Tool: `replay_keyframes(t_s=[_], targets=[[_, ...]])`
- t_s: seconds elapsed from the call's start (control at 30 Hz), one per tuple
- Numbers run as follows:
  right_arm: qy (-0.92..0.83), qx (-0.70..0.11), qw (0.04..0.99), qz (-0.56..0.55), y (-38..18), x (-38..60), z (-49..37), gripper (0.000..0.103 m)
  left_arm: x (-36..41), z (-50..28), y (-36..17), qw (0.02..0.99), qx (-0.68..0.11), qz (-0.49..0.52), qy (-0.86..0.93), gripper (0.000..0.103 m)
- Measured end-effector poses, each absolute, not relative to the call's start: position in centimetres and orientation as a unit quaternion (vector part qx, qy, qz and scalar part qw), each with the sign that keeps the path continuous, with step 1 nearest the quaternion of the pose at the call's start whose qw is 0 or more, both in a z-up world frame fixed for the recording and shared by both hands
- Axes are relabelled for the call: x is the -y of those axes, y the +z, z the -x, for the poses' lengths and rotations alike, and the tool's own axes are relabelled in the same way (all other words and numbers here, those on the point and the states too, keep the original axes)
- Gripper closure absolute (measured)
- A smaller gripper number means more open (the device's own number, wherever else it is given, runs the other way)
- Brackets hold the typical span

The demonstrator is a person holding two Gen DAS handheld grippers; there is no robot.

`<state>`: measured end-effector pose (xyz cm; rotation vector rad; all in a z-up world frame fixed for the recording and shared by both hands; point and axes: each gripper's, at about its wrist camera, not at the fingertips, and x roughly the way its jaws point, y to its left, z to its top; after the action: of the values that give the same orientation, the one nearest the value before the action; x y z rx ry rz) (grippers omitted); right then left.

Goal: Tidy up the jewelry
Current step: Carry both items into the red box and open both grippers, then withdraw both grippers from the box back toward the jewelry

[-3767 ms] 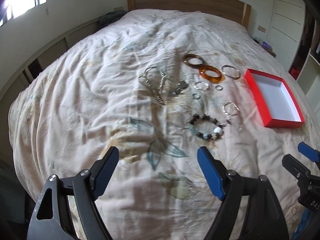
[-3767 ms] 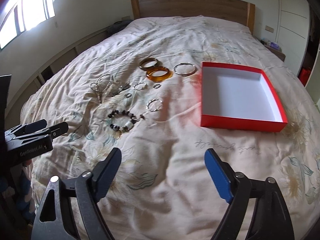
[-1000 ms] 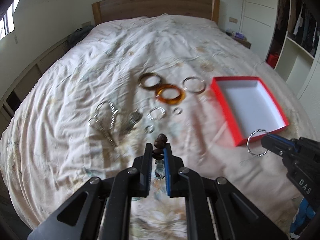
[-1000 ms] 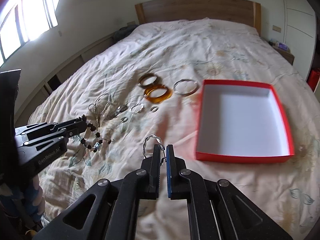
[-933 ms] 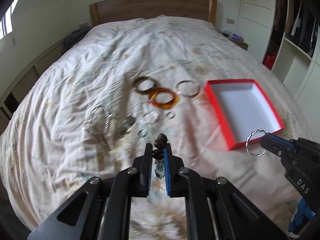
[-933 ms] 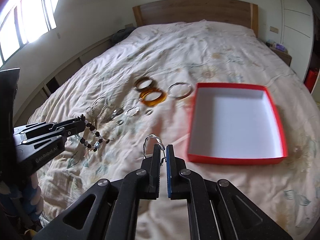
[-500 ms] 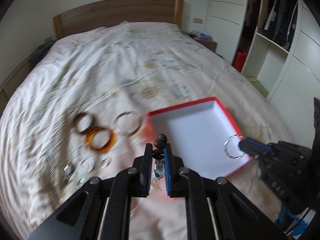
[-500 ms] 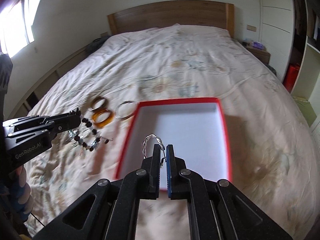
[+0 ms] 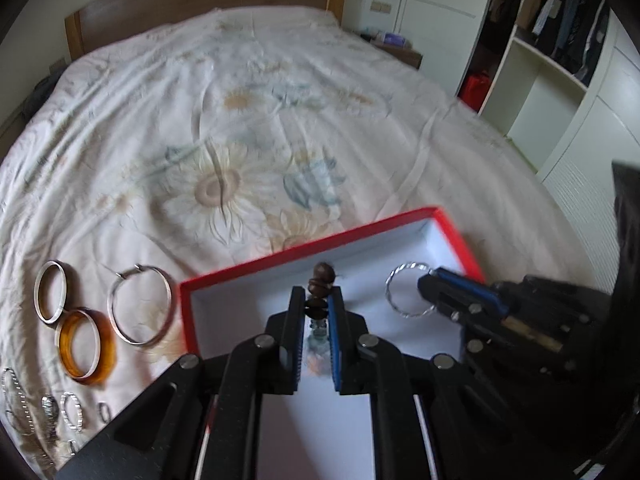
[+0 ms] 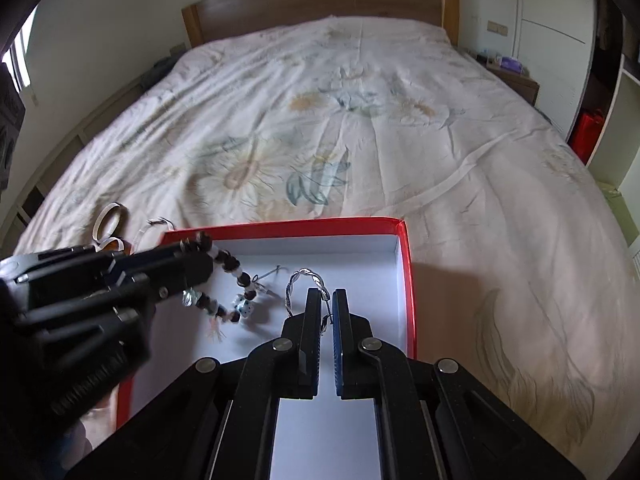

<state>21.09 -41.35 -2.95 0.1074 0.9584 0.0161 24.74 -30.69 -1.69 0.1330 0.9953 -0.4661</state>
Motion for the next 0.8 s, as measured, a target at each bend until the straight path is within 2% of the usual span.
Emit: replay_keyframes(t_s=[0.27,0.33,0.4,0.5,0.53,0.8], targets=[[-0.012,-0.484,0.875,-0.026,-5.0,41.6,-22.1,0.094,30.0,-25.6,-5.7,0.829,-0.511,-0.049,-0.223,0.092],[-0.021,-0.480,0.877,-0.018,-4.8,41.6,-21.8,0.083,29.7,-25.7,-5.8,0.824,-0.516,-0.040,-0.230,0.092],[-0.024,-0.476,0.879,-0.020,-4.3,41.6,-21.4,0.076,29.6,-25.6,-5.6,0.821,-0.519,-0.035,-0.236,0.090],[-0.029,-0.465,0.884,-0.017,-3.0,41.6,-20.5,0.070,29.1,-24.9,-4.5,0.823,-0.513,-0.035,-0.241,0.083],[-0.033,-0.460,0.887,-0.015,-2.2,41.5,-19.8,0.067,28.7,-24.5,-3.8,0.826,-0.508,-0.035,-0.241,0.083],[-0.042,-0.430,0.901,-0.038,2.9,40.4,-13.9,0.064,22.1,-19.4,2.8,0.877,-0.437,-0.027,-0.198,0.083]])
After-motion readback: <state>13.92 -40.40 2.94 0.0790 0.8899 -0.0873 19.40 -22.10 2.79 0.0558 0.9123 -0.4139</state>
